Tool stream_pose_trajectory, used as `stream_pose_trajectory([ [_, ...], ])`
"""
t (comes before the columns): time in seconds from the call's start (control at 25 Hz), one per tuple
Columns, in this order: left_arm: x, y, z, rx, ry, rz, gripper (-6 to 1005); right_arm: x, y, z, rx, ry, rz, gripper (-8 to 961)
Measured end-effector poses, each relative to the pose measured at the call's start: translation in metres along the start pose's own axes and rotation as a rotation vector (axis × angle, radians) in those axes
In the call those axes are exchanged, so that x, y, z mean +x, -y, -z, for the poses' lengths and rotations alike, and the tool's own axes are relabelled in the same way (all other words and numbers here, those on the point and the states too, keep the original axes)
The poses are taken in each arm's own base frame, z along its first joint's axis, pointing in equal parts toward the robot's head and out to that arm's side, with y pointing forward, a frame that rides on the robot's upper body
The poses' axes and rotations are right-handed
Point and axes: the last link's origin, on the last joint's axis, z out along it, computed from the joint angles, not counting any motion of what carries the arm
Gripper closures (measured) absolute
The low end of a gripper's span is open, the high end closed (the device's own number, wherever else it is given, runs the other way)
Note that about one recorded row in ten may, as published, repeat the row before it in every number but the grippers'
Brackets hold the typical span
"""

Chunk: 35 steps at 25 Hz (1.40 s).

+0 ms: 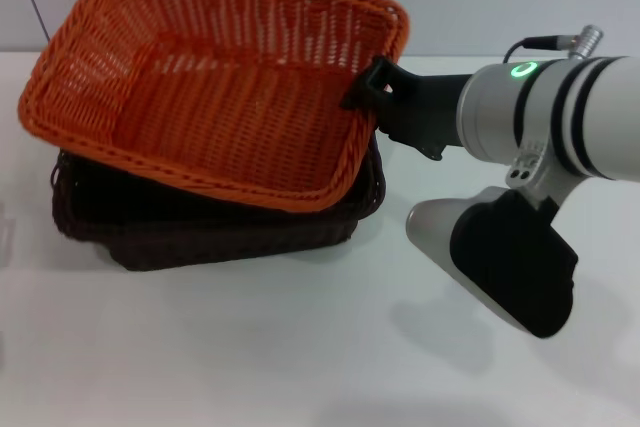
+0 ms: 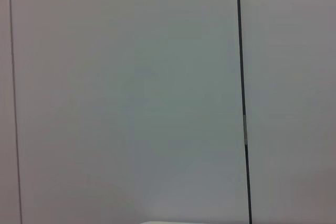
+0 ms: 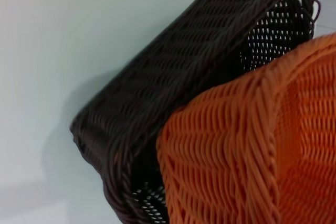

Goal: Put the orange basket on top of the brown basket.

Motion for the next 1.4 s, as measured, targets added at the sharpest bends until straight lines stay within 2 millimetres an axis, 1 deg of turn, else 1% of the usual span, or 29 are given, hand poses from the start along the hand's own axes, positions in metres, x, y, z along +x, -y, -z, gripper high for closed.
stream_pose_trajectory([
  [0.08, 0.000, 0.000, 0.000, 0.000, 0.003, 0.002, 277, 0.004, 0.000, -0.007, 0.007, -0.013, 0.012, 730],
  [0.12, -0.001, -0.001, 0.001, -0.001, 0.005, 0.003, 277, 0.004, 0.000, -0.007, 0.007, -0.013, 0.012, 730],
  [0.24, -0.001, -0.003, 0.001, -0.007, 0.007, 0.005, 277, 0.009, -0.004, -0.015, -0.008, -0.025, 0.022, 731],
  [0.4, -0.001, -0.006, 0.002, -0.017, 0.005, 0.012, 277, 0.013, -0.007, -0.019, -0.004, -0.032, 0.008, 731],
  [0.44, 0.000, -0.007, 0.001, -0.018, 0.003, 0.014, 277, 0.015, -0.011, -0.021, -0.004, -0.038, -0.006, 731],
  [0.52, 0.000, -0.007, 0.001, -0.019, 0.002, 0.014, 277, 0.015, -0.013, -0.022, -0.006, -0.039, -0.016, 732],
  [0.72, 0.001, -0.007, -0.001, -0.024, -0.001, 0.015, 277, 0.008, -0.021, -0.021, -0.012, -0.029, -0.089, 730],
  [0.8, 0.002, -0.007, -0.001, -0.025, -0.003, 0.015, 277, 0.004, -0.024, -0.018, -0.018, -0.024, -0.103, 729],
  [0.84, 0.002, -0.007, -0.001, -0.026, -0.004, 0.013, 277, 0.001, -0.027, -0.013, -0.023, -0.020, -0.117, 728],
  [0.88, 0.002, -0.007, -0.001, -0.026, -0.004, 0.013, 277, 0.001, -0.027, -0.013, -0.023, -0.020, -0.117, 686],
  [1.0, 0.002, -0.006, 0.000, -0.028, -0.003, 0.011, 277, -0.005, -0.030, 0.000, -0.023, -0.014, -0.143, 558],
  [1.04, 0.002, -0.008, 0.000, -0.035, -0.002, 0.009, 277, -0.013, -0.032, 0.008, -0.017, -0.004, -0.160, 516],
  [1.08, 0.002, -0.008, 0.000, -0.035, -0.002, 0.009, 277, -0.013, -0.032, 0.008, -0.017, -0.004, -0.160, 476],
  [1.16, 0.001, -0.009, 0.000, -0.043, -0.001, 0.005, 277, -0.024, -0.031, 0.016, -0.004, 0.020, -0.175, 398],
  [1.28, 0.001, -0.009, 0.000, -0.048, 0.001, -0.003, 277, -0.056, -0.027, 0.024, 0.024, 0.117, -0.225, 279],
  [1.36, 0.001, -0.008, 0.002, -0.046, -0.001, -0.006, 277, -0.082, -0.019, 0.027, 0.062, 0.222, -0.337, 274],
  [1.4, 0.001, -0.007, 0.003, -0.043, -0.005, -0.005, 277, -0.095, -0.013, 0.028, 0.089, 0.275, -0.426, 271],
])
